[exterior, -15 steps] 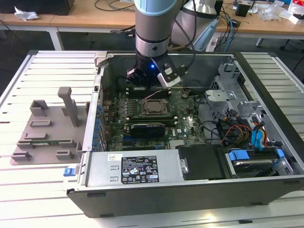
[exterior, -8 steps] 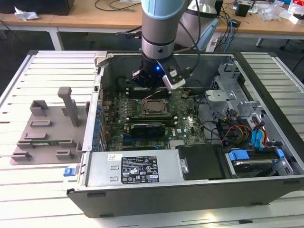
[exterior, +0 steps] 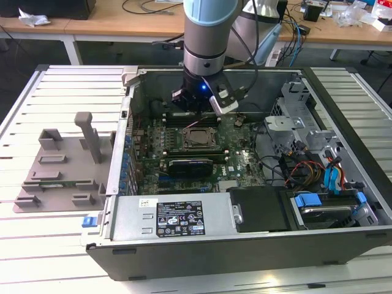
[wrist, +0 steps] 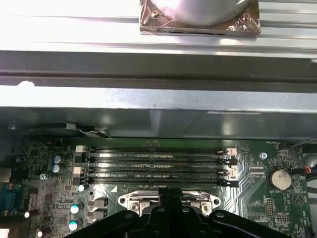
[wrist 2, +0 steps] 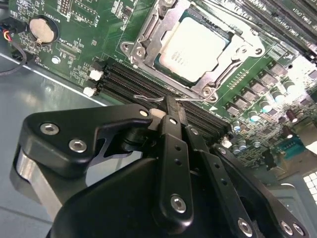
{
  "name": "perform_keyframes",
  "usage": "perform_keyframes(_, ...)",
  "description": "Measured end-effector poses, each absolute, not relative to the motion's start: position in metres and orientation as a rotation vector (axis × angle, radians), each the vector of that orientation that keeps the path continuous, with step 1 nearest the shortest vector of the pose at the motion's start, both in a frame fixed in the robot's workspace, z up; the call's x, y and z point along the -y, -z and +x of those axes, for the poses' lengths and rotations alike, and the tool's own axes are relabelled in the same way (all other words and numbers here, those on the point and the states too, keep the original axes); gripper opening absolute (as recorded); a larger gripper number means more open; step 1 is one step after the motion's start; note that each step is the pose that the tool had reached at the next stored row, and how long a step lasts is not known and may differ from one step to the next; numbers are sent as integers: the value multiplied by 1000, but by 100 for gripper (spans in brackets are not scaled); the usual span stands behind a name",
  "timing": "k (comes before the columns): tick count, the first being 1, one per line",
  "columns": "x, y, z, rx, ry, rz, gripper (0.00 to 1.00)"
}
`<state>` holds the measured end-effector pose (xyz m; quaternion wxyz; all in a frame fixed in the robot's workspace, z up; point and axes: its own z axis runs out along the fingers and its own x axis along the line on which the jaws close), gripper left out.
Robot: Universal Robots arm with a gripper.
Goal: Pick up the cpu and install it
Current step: 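Install the first cpu locking lever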
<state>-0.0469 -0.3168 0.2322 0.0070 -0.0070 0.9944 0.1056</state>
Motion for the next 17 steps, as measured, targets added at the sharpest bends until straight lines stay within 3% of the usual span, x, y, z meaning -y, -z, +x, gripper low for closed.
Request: perform_keyframes(17, 311, -225, -47, -3102, -320, 89, 11)
